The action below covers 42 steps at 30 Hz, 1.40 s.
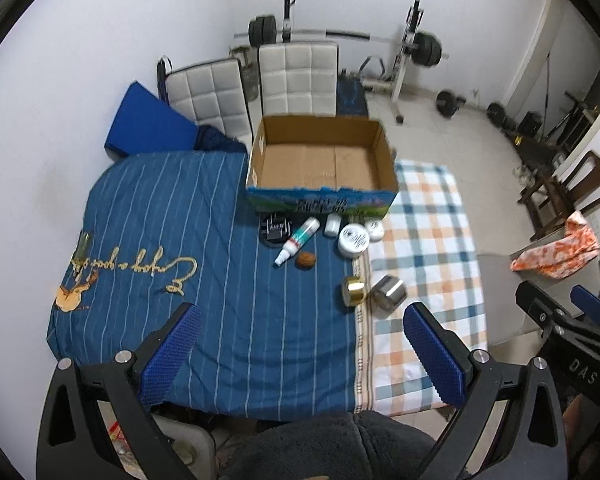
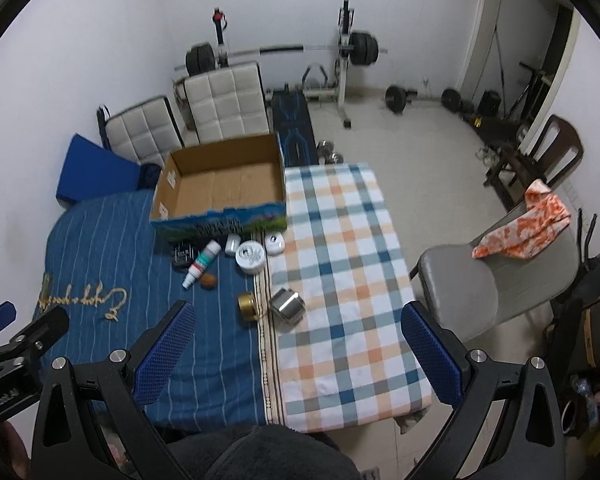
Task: Organize rigid objects
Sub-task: 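Grasp the gold tin with the left tool while the right tool grasps the steel cylinder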
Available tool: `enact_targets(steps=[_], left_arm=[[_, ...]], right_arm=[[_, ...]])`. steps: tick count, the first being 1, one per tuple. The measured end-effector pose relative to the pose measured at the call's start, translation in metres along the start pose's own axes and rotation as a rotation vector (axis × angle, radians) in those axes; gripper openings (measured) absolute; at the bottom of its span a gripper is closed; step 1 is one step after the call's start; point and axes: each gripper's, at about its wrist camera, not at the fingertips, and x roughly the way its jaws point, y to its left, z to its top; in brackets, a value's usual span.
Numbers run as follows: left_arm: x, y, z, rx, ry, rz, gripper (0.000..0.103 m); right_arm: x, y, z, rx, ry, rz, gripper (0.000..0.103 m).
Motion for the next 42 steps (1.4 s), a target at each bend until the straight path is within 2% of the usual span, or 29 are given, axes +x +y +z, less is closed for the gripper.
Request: enact_targets(steps=[4, 8, 14, 16, 18, 20, 24, 25, 28, 32, 35, 38, 41, 42], left_arm=[[0.059, -0.007, 0.005, 0.02, 0.073, 0.04, 0.103], [0.129, -0.013, 0.009, 0.02, 0.176, 0.075, 0.103], [0.224, -0.027, 0.009, 0.022, 0.319, 0.105, 0.103], [0.255, -0.031, 0.006, 0.018, 0.378, 0.12, 0.103], [0.276, -0.033, 0.005, 0.003, 0.414, 0.102, 0.103], [0.292, -0.033, 0.003, -0.013, 0.44, 0.108, 0.103], [0.317, -0.035, 0.003, -0.058, 0.49, 0.071, 0.103], [0.323, -0.036, 0.003, -0.071, 0.505, 0.051, 0.103], [0.34, -0.04, 0.005, -0.104, 0.538, 0.021, 0.103], [0.364, -0.048, 0.004, -0.128, 0.59, -0.022, 0.103], [0.386, -0.055, 0.0, -0.144, 0.64, -0.048, 0.103], [0.405, -0.064, -0.004, -0.12, 0.669, -0.036, 0.102], [0.423, -0.079, -0.01, -0.053, 0.695, -0.005, 0.08], [0.427, -0.082, -0.012, -0.042, 0.701, -0.007, 0.064]], right_arm=[[0.065, -0.009, 0.002, -0.009, 0.098, 0.006, 0.103], [0.162, -0.012, 0.0, -0.085, 0.23, -0.001, 0.103], [0.307, -0.002, -0.025, -0.198, 0.431, 0.024, 0.103], [0.342, 0.004, -0.033, -0.229, 0.474, 0.023, 0.1], [0.371, 0.013, -0.04, -0.265, 0.518, 0.033, 0.099], [0.39, 0.02, -0.048, -0.295, 0.564, 0.046, 0.098], [0.417, 0.027, -0.059, -0.332, 0.626, 0.059, 0.07], [0.422, 0.026, -0.062, -0.322, 0.646, 0.087, 0.068], [0.425, 0.019, -0.064, -0.287, 0.643, 0.106, 0.068], [0.43, 0.002, -0.064, -0.195, 0.66, 0.059, 0.068], [0.433, -0.004, -0.065, -0.146, 0.665, 0.086, 0.069], [0.435, -0.008, -0.069, -0.138, 0.669, 0.115, 0.069], [0.435, -0.018, -0.067, -0.119, 0.69, 0.142, 0.069], [0.434, -0.022, -0.063, -0.12, 0.694, 0.145, 0.069]])
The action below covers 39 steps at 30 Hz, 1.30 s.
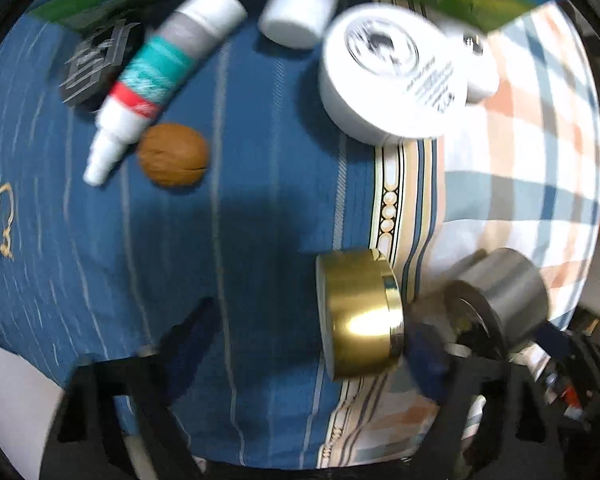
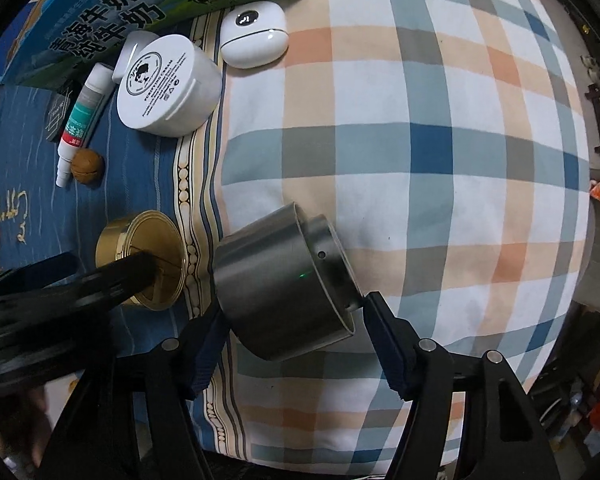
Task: Organize rigid objects
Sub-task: 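Grasp the gold tin with the left tool while the right tool grasps the steel cylinder, then carry both into the box and open both tools to release them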
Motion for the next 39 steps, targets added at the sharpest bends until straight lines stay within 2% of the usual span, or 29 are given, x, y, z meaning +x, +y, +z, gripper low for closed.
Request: enact_targets(steps=[1, 3, 4, 8, 11, 13, 14, 21, 26, 32, 38, 39], left_arm=[[0.004, -0.002, 0.0, 0.009, 0.008, 0.005, 0.048], [0.008, -0.004, -0.002, 0.018, 0.009, 0.028, 0.035], [0.007, -0.004, -0.003, 0.017, 0.0, 0.04, 0.034], [0.013, 0.001, -0.006, 0.013, -0.019, 0.074, 0.033], [0.015, 0.004, -0.006, 0.014, -0.031, 0.081, 0.033], [0.011, 0.003, -0.006, 0.023, -0.046, 0.082, 0.026], [0.01, 0.002, -0.009, 0.026, -0.055, 0.09, 0.026], [-0.015, -0.012, -0.032, 0.03, -0.161, 0.13, 0.026], [-0.048, -0.003, -0.056, 0.004, -0.212, 0.084, 0.026], [-0.124, 0.011, -0.074, 0.023, -0.319, 0.01, 0.026], [-0.181, 0.019, -0.051, 0.06, -0.407, -0.038, 0.026], [-0.183, 0.022, -0.033, 0.068, -0.415, -0.041, 0.026]], right_arm=[[0.004, -0.004, 0.005, -0.004, 0.002, -0.002, 0.069], [0.008, -0.005, 0.006, -0.009, 0.003, -0.011, 0.07], [0.011, -0.005, 0.01, -0.013, 0.003, -0.017, 0.07], [0.03, 0.002, 0.015, -0.023, 0.012, -0.05, 0.069], [0.045, -0.002, 0.016, -0.002, 0.033, -0.035, 0.068], [0.055, -0.006, 0.016, 0.011, 0.031, -0.022, 0.068], [0.06, -0.009, 0.019, 0.018, 0.022, -0.015, 0.068], [0.063, -0.008, 0.019, 0.003, -0.006, -0.061, 0.066], [0.031, -0.011, -0.004, 0.006, -0.035, -0.037, 0.065], [-0.013, -0.012, -0.026, -0.005, -0.118, -0.015, 0.061], [-0.066, -0.005, -0.027, 0.004, -0.179, 0.015, 0.06], [-0.073, -0.005, -0.023, 0.013, -0.186, 0.024, 0.06]])
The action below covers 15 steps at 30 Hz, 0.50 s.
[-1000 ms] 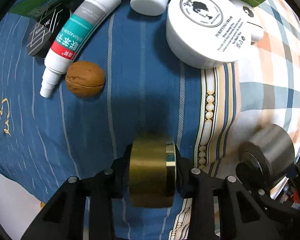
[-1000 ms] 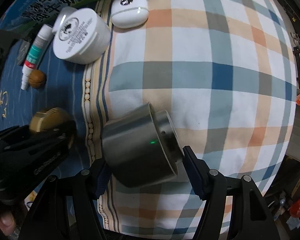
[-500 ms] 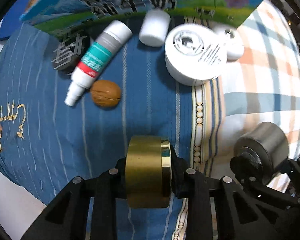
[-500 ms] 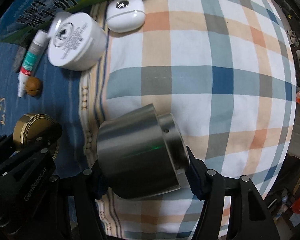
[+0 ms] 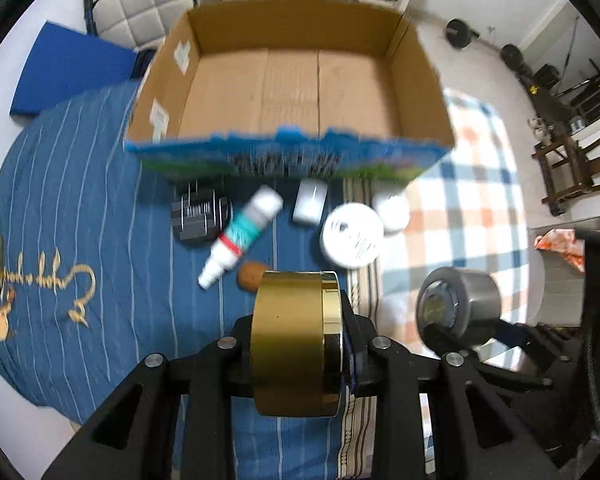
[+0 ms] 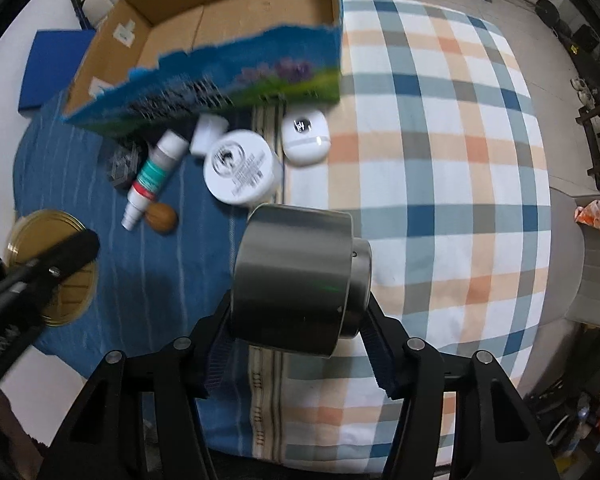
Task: Organize rigid objects
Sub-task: 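Carry both into the box and open both tools to release them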
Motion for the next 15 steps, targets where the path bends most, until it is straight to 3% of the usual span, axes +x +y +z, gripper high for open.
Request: enact_targets(steps=[4, 6, 15], left_arm=[[-0.001, 0.004, 0.027, 0.018, -0.038, -0.022, 0.026], [-0.005, 0.007, 0.043, 0.026, -0.053, -0.024, 0.026], [0.004, 0.028, 0.117, 0.039, -0.092, -0.033, 0.026]], right_arm=[[-0.047, 0.019, 0.037, 0.009, -0.041, 0.043, 0.06], [-0.044, 0.047, 0.058, 0.007, -0.07, 0.05, 0.06], [-0.08, 0.085, 0.138, -0.038, -0.183, 0.05, 0.06]])
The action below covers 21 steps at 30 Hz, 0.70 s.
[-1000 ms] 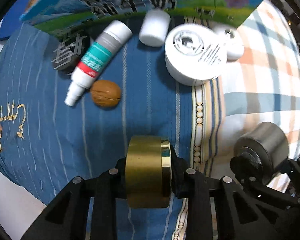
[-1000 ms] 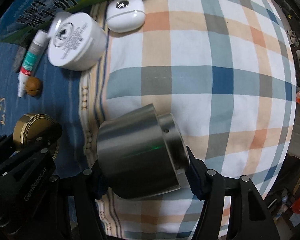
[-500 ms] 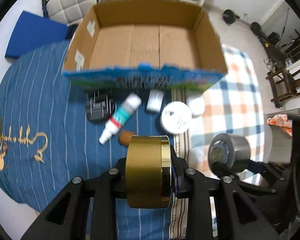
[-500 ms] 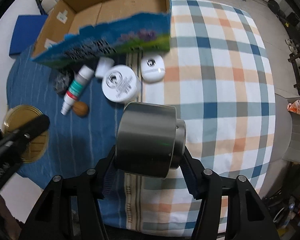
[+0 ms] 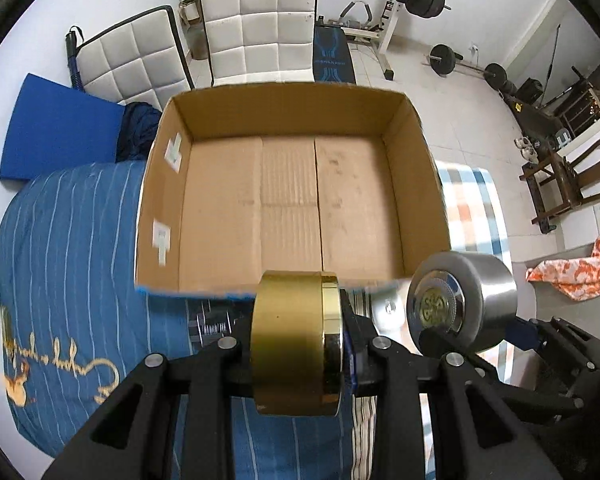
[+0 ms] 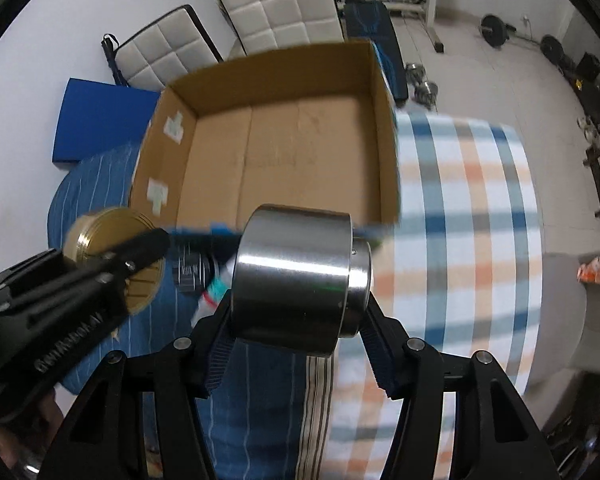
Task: Organize rigid objects
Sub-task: 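Carry both into the box and open both tools to release them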
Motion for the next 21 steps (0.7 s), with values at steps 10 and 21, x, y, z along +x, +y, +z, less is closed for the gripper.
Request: enact_targets(steps=[10, 21], left_arm=[[0.072, 0.034, 0.081, -0.068, 0.106, -0.09, 0.026], [0.171, 0.047, 0.134, -0.133, 0.299, -0.167, 0.026]], right_arm=[[0.057, 0.014, 0.091, -0.024, 0.003, -0.062, 0.06], [0.169, 0.0, 0.165, -0.033, 0.123, -0.132, 0.06]])
